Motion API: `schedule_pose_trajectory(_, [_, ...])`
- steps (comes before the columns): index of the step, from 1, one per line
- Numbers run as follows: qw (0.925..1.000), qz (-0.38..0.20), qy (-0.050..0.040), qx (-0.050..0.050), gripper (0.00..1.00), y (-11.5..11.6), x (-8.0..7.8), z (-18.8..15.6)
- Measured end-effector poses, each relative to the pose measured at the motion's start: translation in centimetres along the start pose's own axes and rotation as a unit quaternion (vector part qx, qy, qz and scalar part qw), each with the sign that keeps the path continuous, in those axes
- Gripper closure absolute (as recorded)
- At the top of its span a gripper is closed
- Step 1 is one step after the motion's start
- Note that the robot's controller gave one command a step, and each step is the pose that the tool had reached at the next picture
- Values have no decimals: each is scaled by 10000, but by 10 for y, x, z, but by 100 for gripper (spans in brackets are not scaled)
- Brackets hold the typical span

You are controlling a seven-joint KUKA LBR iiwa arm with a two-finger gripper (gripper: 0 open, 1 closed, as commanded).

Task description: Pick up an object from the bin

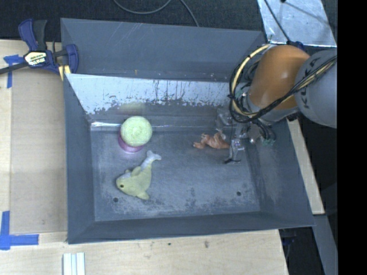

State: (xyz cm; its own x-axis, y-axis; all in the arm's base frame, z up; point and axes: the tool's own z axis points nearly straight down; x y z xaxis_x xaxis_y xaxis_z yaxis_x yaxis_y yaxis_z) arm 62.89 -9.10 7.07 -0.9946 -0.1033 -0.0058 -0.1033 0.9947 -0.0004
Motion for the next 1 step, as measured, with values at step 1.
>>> schedule_pose_trajectory(1, [9951, 987, -29, 8, 100, -9, 1, -4])
